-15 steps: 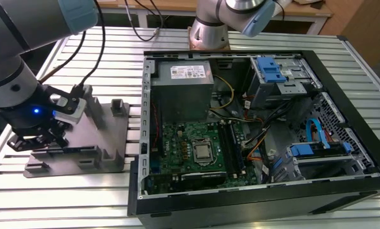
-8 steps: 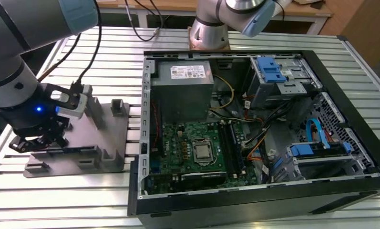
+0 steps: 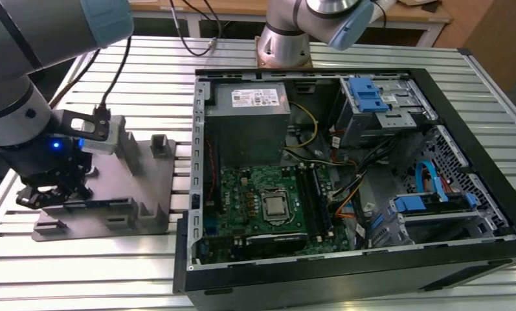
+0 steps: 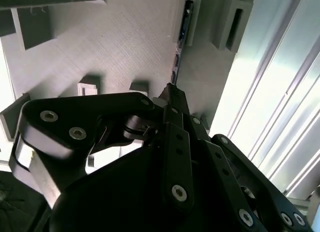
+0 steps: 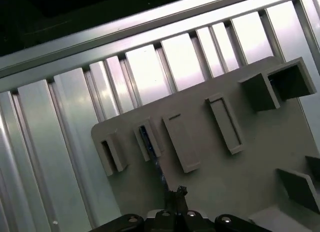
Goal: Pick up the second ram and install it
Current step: 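Pick up the second ram and move it above second insertion slot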
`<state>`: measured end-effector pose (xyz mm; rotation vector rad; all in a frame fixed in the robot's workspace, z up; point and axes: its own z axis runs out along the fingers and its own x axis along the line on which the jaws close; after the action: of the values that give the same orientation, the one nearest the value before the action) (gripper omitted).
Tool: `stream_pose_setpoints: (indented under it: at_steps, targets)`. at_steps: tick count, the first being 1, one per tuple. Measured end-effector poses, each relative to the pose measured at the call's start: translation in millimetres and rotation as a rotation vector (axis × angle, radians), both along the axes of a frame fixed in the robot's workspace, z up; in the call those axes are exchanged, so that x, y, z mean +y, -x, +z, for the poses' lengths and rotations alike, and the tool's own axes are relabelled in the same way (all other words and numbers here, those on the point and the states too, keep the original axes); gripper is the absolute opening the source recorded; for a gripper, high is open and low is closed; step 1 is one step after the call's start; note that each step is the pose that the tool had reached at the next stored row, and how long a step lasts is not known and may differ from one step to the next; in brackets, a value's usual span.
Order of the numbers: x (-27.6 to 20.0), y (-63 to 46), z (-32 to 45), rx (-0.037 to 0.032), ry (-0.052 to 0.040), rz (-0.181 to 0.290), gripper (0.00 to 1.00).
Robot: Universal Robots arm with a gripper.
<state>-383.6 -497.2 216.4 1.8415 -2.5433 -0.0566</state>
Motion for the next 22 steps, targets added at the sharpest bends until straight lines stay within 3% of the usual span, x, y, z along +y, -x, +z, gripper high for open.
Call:
stream_pose_setpoints:
  at_steps: [11, 16, 17, 19, 21, 22]
  targets:
    - [0.0, 0.0, -0.1, 0.0000, 0.0004, 0.197, 0.11]
    - [0.0, 0.0, -0.1, 0.0000, 0.0004, 0.200, 0.11]
    - [0.0, 0.0, -0.1, 0.0000, 0.0004, 0.200, 0.17]
    - [0.0, 0.0, -0.1, 0.0000, 0.0004, 0.201, 0.17]
    - [0.0, 0.0, -0.1, 0.0000, 0.0004, 0.202, 0.29]
    - [0.0, 0.0, -0.1, 0.0000, 0.0004, 0.202, 0.29]
